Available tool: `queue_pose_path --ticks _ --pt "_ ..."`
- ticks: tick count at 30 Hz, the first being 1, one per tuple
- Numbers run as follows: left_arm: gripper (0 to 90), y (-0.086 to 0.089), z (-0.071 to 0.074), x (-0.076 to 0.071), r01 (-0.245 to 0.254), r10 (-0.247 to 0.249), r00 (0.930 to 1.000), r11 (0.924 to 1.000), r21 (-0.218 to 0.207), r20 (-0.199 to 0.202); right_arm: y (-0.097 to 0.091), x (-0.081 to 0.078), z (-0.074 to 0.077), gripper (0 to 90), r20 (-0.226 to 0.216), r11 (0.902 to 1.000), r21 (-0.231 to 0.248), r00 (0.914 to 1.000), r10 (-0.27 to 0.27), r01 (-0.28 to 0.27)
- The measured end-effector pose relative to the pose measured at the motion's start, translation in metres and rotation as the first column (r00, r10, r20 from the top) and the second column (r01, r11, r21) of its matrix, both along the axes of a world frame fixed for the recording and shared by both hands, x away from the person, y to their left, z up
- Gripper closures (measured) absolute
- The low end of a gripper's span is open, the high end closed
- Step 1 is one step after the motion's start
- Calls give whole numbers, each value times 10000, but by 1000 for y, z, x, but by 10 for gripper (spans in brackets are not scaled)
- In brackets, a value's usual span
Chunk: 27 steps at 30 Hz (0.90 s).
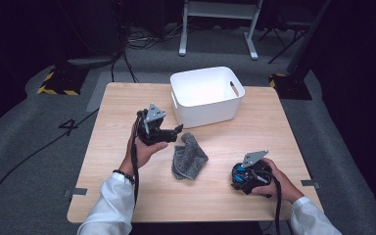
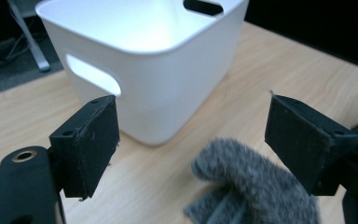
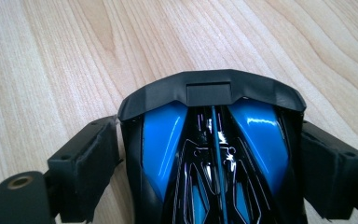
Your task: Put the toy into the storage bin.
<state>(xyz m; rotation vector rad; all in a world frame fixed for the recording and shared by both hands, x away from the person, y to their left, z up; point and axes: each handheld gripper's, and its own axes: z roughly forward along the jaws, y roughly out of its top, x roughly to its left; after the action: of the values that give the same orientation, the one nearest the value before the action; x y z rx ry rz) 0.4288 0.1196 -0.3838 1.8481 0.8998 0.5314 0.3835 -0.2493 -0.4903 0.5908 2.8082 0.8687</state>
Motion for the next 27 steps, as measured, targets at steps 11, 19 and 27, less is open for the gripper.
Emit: queue_pose_path --ticks 11,19,27 --pt "180 -9 13 23 -295 300 9993 9993 -225 203 0 0 0 148 3 10000 26 10000 6 -6" --pt "184 -21 16 43 -674 675 9977 9976 -184 39 0 0 0 148 23 10000 46 10000 -12 12" --pt "186 -26 14 69 -1408 1399 9898 9896 -297 -285 -1 0 0 148 31 10000 31 10000 10 -10"
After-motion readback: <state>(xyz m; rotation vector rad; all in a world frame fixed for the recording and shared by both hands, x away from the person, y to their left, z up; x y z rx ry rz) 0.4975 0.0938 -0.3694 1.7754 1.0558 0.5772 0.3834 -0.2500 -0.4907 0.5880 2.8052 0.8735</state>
